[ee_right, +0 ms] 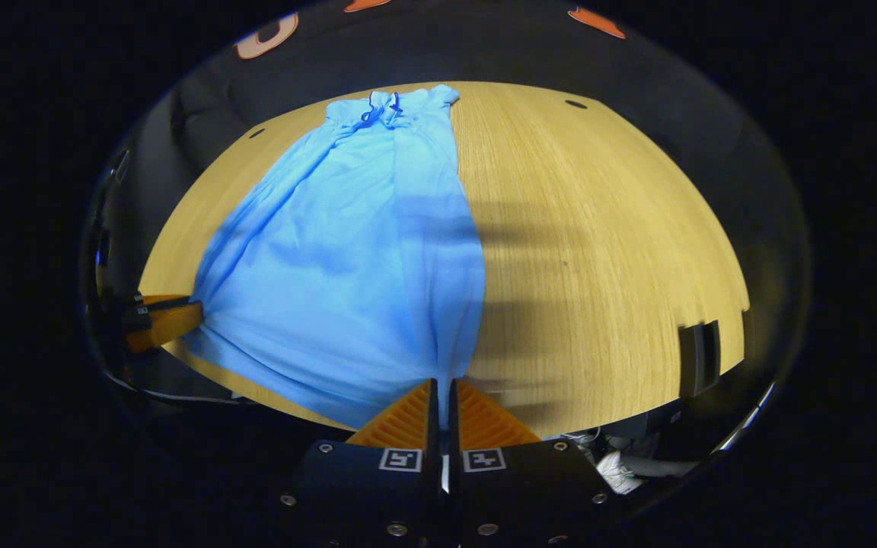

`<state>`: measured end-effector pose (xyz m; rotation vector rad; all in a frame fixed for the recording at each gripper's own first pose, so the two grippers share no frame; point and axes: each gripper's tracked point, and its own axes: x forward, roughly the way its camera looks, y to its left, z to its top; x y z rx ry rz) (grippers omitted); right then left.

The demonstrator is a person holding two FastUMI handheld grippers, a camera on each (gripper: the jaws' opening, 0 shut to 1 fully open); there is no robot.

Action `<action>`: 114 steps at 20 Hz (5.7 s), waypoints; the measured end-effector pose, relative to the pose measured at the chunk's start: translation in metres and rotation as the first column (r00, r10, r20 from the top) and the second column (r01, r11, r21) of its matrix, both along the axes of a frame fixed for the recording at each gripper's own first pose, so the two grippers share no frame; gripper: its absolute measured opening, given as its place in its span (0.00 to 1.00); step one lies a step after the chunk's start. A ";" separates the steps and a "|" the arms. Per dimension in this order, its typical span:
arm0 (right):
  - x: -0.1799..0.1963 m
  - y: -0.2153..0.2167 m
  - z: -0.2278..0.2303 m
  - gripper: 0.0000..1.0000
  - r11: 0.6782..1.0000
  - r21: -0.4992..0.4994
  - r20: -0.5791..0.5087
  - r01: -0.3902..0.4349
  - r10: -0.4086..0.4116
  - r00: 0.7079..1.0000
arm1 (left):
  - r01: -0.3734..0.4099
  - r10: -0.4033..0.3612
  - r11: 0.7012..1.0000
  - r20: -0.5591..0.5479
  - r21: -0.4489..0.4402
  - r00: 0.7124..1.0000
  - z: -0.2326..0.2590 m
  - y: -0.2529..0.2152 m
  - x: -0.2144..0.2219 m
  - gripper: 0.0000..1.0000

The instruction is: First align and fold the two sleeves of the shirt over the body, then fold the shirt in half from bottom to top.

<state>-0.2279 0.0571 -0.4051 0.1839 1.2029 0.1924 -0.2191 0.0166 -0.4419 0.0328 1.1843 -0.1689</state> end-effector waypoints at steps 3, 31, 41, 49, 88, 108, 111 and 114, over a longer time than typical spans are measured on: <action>0.011 0.006 0.021 0.03 0.994 0.097 0.016 0.050 -0.052 0.999 | 0.016 -0.017 0.999 -0.020 -0.032 1.000 0.009 -0.012 -0.001 0.09; 0.298 -0.018 0.182 0.03 0.980 0.180 0.347 0.083 -0.142 0.927 | -0.035 0.068 0.995 0.368 -0.095 0.927 0.142 0.016 0.294 0.09; 0.432 -0.017 0.149 0.03 0.977 0.143 0.314 0.160 -0.198 0.929 | -0.007 0.045 0.995 0.381 -0.102 0.923 0.088 0.042 0.443 0.09; 0.499 -0.023 0.126 0.24 0.939 0.210 0.270 0.273 -0.324 0.907 | -0.072 0.105 0.992 0.372 -0.102 0.922 0.049 0.059 0.514 0.23; 0.174 -0.039 0.366 0.99 0.998 -0.055 0.932 -0.016 0.057 0.357 | -0.302 0.115 0.953 0.925 0.000 0.361 0.381 -0.005 0.109 0.98; 0.194 0.010 0.380 0.99 1.000 -0.015 0.937 0.017 0.008 0.348 | -0.225 0.089 0.974 0.945 -0.017 0.314 0.399 0.018 0.154 0.98; 0.209 0.013 0.383 0.99 0.998 -0.015 0.936 0.062 -0.008 0.351 | -0.192 0.096 0.981 0.943 -0.035 0.319 0.394 0.026 0.175 0.98; 0.217 0.019 0.384 0.99 0.996 0.003 0.932 0.094 -0.037 0.360 | -0.152 0.075 0.988 0.945 -0.027 0.319 0.391 0.036 0.191 0.98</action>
